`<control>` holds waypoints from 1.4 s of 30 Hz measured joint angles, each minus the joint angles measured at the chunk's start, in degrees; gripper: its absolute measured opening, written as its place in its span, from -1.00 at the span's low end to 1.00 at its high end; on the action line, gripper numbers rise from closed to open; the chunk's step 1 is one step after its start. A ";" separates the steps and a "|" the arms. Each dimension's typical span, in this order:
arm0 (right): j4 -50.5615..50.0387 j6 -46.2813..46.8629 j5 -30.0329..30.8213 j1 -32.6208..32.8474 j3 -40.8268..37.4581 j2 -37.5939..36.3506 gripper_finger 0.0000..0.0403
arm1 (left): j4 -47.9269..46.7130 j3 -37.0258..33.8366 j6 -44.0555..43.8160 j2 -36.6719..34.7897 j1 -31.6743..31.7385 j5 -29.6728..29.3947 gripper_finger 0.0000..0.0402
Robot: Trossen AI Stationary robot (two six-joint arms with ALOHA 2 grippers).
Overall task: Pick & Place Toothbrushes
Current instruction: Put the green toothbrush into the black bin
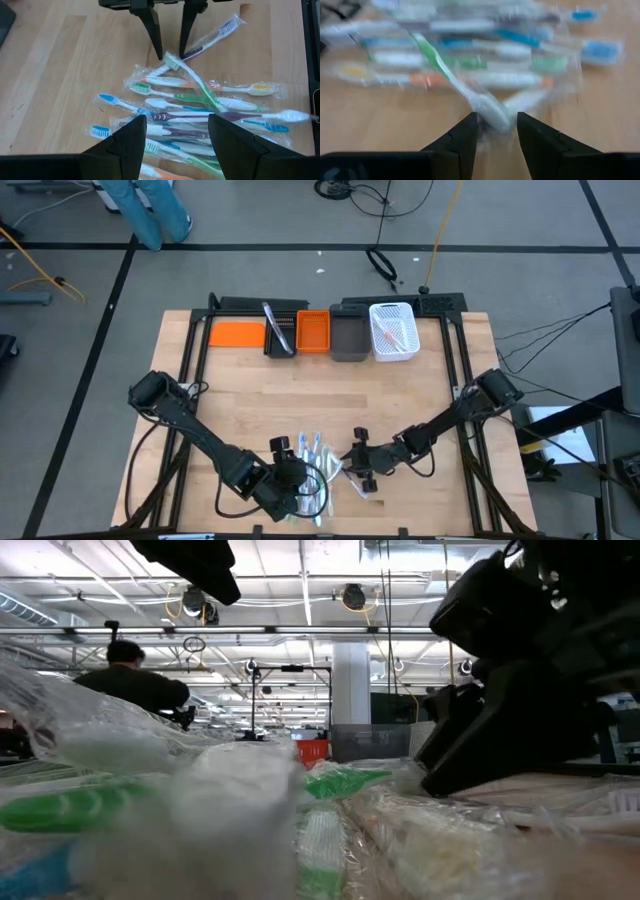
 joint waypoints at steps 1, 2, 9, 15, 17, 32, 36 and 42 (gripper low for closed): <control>0.04 0.00 -0.08 -0.08 0.49 -0.04 -0.38 | 0.02 0.00 0.00 0.00 0.00 0.00 0.08; 0.03 0.00 -0.14 -0.14 0.66 -0.08 -0.41 | 0.02 0.00 0.00 0.00 0.00 0.00 0.08; -0.58 -0.50 -0.37 -0.10 0.51 -0.06 -0.90 | 0.01 0.00 0.00 0.00 0.00 0.00 0.08; -1.17 -1.56 -0.82 -0.13 0.51 -0.21 -0.97 | 0.03 0.00 -0.04 0.00 0.01 -0.02 0.08; -1.74 -1.72 -1.78 -0.14 0.51 -0.76 -0.98 | 0.06 0.00 -0.05 0.00 0.01 -0.02 0.08; -14.42 -3.67 -1.63 0.67 0.47 -16.54 -1.00 | 2.17 0.00 -0.09 0.00 0.13 -0.04 0.08; -17.14 -4.69 -1.13 0.73 0.47 -21.32 -1.00 | 4.89 0.00 -0.07 0.00 0.72 -0.05 0.08; -20.34 -5.28 0.05 0.82 0.47 -24.70 -1.00 | 7.59 0.00 1.29 0.00 2.23 0.89 0.08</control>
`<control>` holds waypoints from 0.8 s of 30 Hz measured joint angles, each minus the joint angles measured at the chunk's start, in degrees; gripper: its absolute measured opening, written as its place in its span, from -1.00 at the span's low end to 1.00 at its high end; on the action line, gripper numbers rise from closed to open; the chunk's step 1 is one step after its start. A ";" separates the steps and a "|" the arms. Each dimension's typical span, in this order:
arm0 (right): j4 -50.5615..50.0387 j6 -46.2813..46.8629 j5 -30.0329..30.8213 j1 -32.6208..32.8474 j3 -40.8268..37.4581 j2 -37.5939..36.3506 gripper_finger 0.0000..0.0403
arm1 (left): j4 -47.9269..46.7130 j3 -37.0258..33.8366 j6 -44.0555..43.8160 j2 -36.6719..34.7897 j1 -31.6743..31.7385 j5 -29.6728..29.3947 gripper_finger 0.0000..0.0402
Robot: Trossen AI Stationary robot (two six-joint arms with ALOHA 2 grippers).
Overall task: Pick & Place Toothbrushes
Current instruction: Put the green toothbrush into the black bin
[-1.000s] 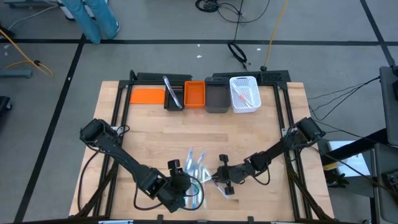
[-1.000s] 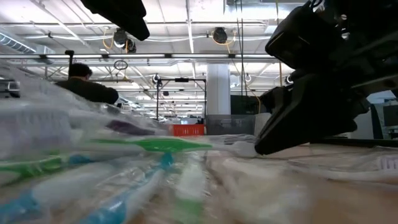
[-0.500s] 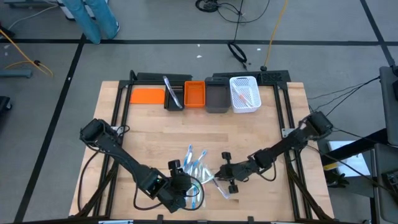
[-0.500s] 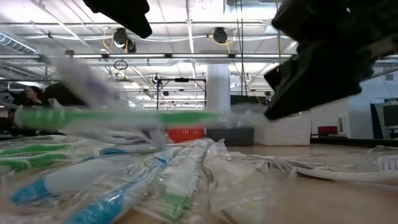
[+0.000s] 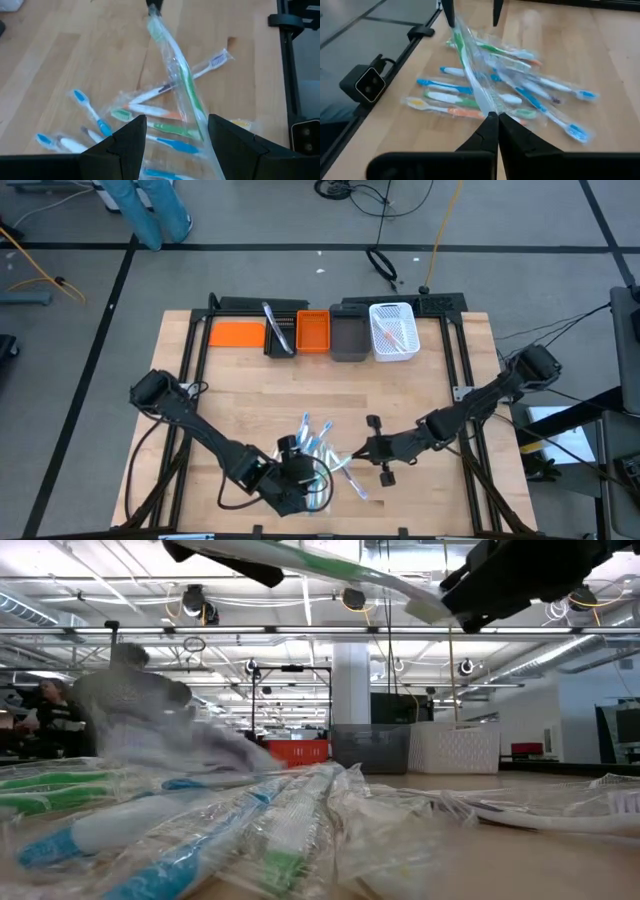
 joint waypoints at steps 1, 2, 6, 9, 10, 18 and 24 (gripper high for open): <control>-0.96 -0.37 0.08 0.00 0.00 -0.44 -1.00 | 0.11 0.00 0.03 0.00 0.31 0.64 0.08; -2.11 -0.68 0.12 0.00 0.00 -0.87 -1.00 | 0.12 0.00 0.01 0.00 0.58 1.09 0.08; -4.20 -0.74 1.59 -0.05 0.00 -1.86 -1.00 | 0.54 0.00 0.10 0.00 1.56 3.04 0.08; -4.95 -0.93 1.73 -0.07 0.00 -1.90 -1.00 | 1.63 0.00 0.11 0.00 2.29 5.11 0.08; -4.91 -0.93 1.72 -0.07 0.00 -1.89 -1.00 | 2.13 0.00 0.13 0.00 2.53 5.96 0.08; -5.78 -2.72 3.56 -0.11 0.00 -4.40 -1.00 | 2.57 0.00 -0.99 1.22 3.65 11.79 0.07; -6.98 -3.26 4.53 -0.06 0.04 -7.41 -1.00 | 2.08 -0.04 -2.45 2.83 4.24 12.82 0.04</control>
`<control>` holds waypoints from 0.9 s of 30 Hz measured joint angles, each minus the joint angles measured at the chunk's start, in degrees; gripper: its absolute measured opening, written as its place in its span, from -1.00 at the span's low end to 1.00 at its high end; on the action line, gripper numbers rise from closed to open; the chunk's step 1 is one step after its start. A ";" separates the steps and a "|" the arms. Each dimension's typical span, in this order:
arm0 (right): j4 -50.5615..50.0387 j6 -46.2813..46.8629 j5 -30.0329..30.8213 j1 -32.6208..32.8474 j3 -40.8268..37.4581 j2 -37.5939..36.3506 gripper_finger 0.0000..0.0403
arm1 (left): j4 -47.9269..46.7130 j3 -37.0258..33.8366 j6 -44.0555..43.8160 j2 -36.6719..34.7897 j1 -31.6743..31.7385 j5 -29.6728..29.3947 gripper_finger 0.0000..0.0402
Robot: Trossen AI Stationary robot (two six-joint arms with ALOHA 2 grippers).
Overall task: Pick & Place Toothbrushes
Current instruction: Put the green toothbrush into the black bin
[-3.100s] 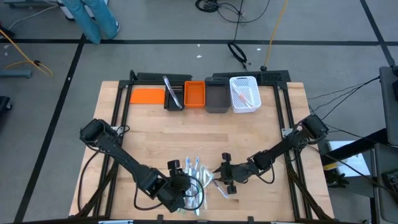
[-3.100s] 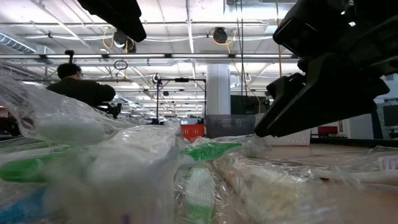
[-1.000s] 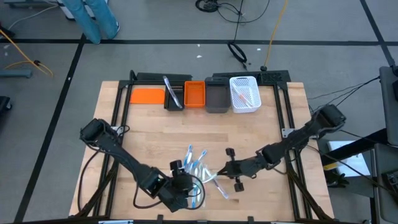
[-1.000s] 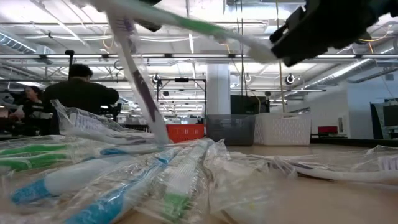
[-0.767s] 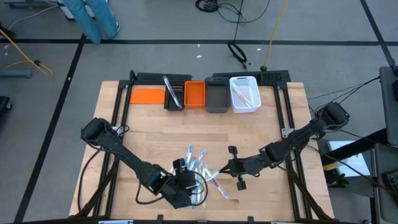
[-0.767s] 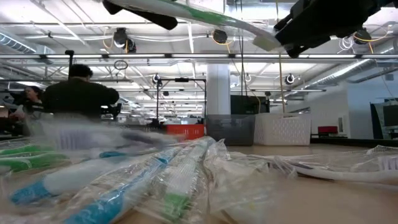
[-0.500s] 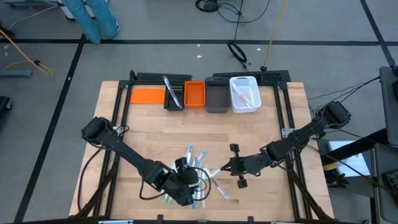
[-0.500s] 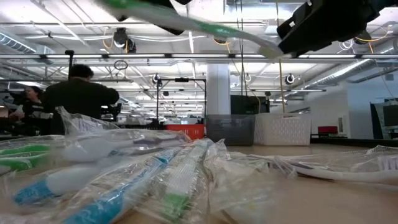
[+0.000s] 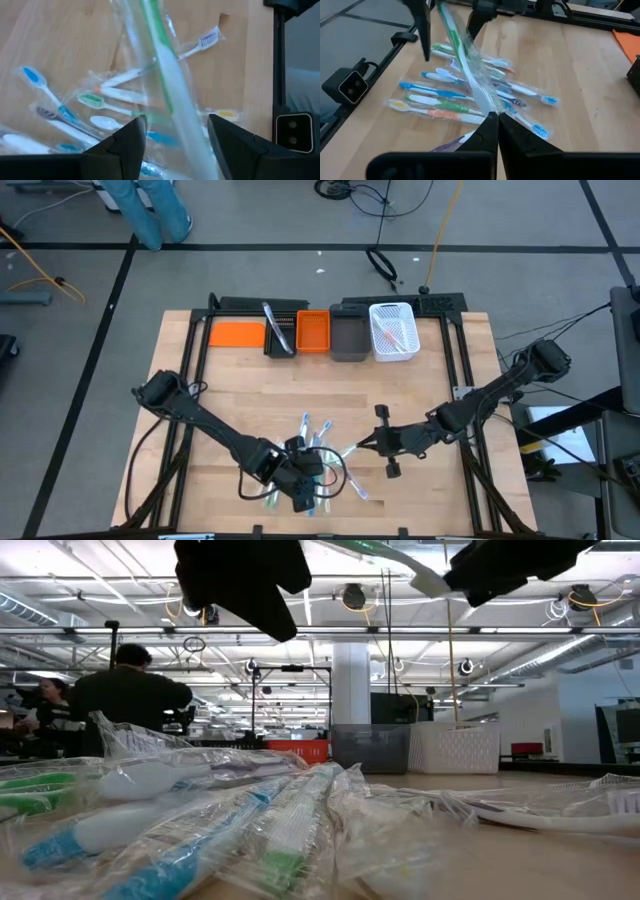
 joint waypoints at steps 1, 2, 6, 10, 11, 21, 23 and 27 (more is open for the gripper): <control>-0.31 0.08 -0.02 0.01 0.00 -0.01 -1.00 | -0.16 0.01 -0.31 -0.04 0.15 0.00 0.00; -0.54 0.12 -0.02 0.01 0.00 -0.01 -1.00 | -0.12 0.02 -0.52 -0.05 0.27 -0.03 -0.06; -2.02 1.30 -0.05 0.01 0.00 0.01 -1.00 | 0.24 0.02 0.27 -0.05 0.46 -0.04 -0.41; -2.93 1.68 -0.18 0.01 0.00 0.03 -1.00 | -0.11 0.02 0.69 -0.05 0.41 -0.32 -0.86; -2.94 1.70 -0.36 0.06 0.00 0.03 -1.00 | -0.41 0.02 0.58 -0.05 0.44 -0.50 -0.93; -3.50 1.53 -0.40 0.01 0.00 -0.29 -0.99 | -0.12 0.02 -0.51 -0.05 0.35 -4.66 -0.99; -3.46 1.15 -0.33 0.01 0.00 -0.99 -0.95 | 0.07 0.02 -0.62 -0.05 0.31 -5.19 -0.99; -3.10 -0.19 -0.27 0.01 -0.02 -3.91 -0.82 | 0.46 0.02 -0.69 -0.05 -0.14 -7.36 -0.99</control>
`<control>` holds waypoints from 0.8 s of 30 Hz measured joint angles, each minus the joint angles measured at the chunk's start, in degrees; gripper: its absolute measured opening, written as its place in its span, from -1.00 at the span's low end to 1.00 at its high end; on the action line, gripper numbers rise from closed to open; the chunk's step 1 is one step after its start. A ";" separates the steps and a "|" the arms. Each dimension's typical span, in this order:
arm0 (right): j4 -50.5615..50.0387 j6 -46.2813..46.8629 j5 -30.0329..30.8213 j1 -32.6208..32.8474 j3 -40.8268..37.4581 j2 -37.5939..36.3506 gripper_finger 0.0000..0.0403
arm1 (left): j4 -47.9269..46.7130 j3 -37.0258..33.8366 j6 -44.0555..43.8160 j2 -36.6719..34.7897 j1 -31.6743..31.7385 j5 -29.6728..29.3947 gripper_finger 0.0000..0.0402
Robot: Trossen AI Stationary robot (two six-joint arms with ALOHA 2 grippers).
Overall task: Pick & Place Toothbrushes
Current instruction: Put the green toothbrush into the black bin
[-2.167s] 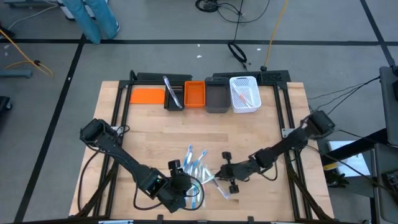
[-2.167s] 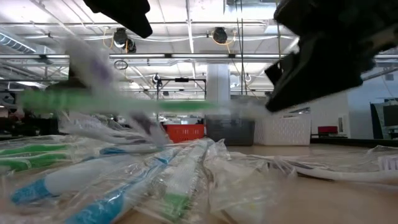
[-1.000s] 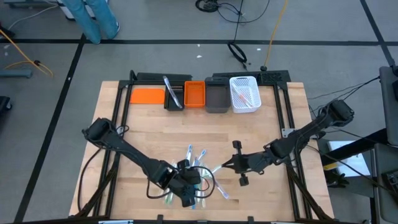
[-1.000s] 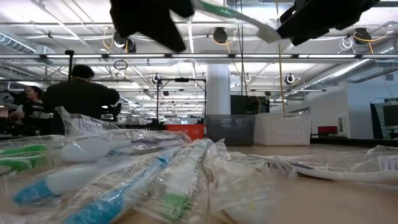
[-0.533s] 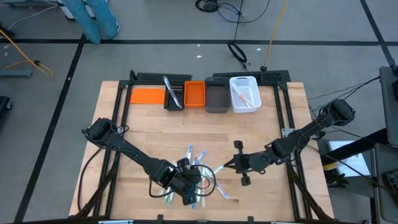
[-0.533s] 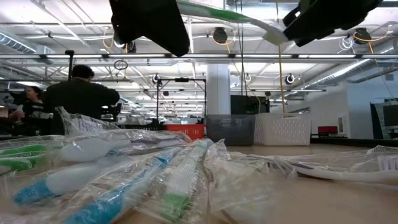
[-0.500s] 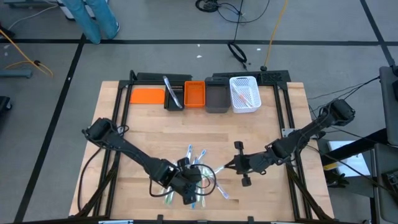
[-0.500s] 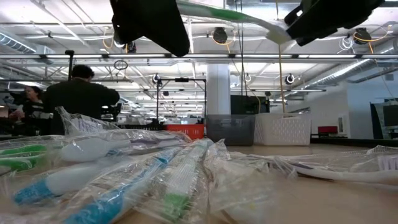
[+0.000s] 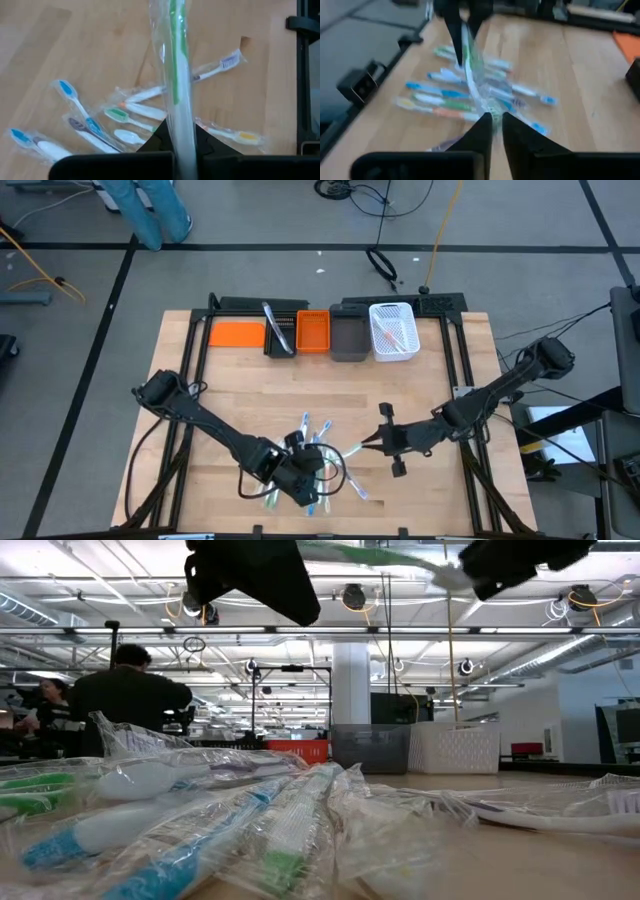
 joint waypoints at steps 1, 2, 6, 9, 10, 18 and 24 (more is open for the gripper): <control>0.04 -0.15 0.00 0.05 0.00 -0.90 -0.77 | 0.04 0.00 0.01 0.00 -0.12 -0.66 -0.99; -0.12 -0.20 0.04 0.17 0.00 -1.82 -0.71 | 0.11 0.00 0.01 0.00 -0.34 -1.78 -1.00; -1.42 -0.24 -0.10 0.24 0.01 -5.11 -0.48 | 0.03 0.00 0.04 0.00 -1.05 -3.50 -1.00; -2.78 -0.27 -2.71 0.22 0.02 -7.24 -0.32 | -0.02 0.00 0.00 0.00 -1.36 -5.04 -1.00; -3.76 -0.29 -2.84 0.22 0.02 -7.86 -0.27 | -0.02 0.00 0.00 0.00 -1.54 -5.73 -1.00; -9.14 2.36 -2.88 0.22 0.00 -10.35 -0.13 | -0.36 0.07 0.60 -1.72 -2.22 -12.50 -1.00; -4.96 2.46 -2.89 0.24 -0.69 -9.86 -0.14 | 1.91 0.07 3.49 -3.56 -3.00 -18.67 -1.00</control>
